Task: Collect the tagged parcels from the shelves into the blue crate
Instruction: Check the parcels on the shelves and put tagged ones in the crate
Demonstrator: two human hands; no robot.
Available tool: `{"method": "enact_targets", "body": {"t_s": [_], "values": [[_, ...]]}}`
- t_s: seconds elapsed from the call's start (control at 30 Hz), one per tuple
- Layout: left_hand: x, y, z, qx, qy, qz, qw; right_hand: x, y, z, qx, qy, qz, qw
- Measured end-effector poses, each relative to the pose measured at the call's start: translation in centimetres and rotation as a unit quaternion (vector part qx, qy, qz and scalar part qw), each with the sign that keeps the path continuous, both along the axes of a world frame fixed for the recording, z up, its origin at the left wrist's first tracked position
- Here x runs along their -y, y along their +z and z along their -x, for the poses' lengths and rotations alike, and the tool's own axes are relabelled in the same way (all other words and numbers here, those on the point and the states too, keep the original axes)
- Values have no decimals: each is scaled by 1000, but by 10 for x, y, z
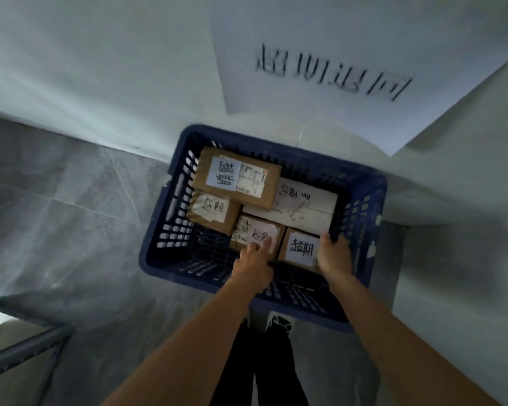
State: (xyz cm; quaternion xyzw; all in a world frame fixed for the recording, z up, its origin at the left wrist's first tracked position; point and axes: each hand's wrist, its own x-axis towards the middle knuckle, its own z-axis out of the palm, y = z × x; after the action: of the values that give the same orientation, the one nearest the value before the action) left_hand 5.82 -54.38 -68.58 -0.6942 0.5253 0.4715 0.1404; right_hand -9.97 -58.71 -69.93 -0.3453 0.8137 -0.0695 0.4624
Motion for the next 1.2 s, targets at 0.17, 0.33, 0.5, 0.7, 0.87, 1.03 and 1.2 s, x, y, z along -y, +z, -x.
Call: {"method": "enact_targets", "body": {"t_s": [0.17, 0.33, 0.5, 0.7, 0.87, 1.03, 1.2], "values": [[-4, 113, -59, 54, 14, 162, 985, 17, 140, -48, -129, 332, 131, 925], [-33, 237, -130, 111, 65, 276, 953, 18, 262, -139, -163, 513, 250, 805], [-84, 351, -217, 231, 82, 338, 909, -4, 365, -242, -152, 591, 336, 717], [-119, 483, -303, 376, 216, 426, 794, -30, 474, -353, -106, 628, 493, 592], [-171, 559, -328, 463, 287, 425, 723, -56, 535, -402, -38, 623, 592, 510], [-230, 595, -330, 523, 337, 383, 683, -98, 576, -430, 22, 650, 627, 429], [-296, 608, -315, 596, 363, 330, 636, -149, 598, -449, 51, 679, 646, 344]]}}
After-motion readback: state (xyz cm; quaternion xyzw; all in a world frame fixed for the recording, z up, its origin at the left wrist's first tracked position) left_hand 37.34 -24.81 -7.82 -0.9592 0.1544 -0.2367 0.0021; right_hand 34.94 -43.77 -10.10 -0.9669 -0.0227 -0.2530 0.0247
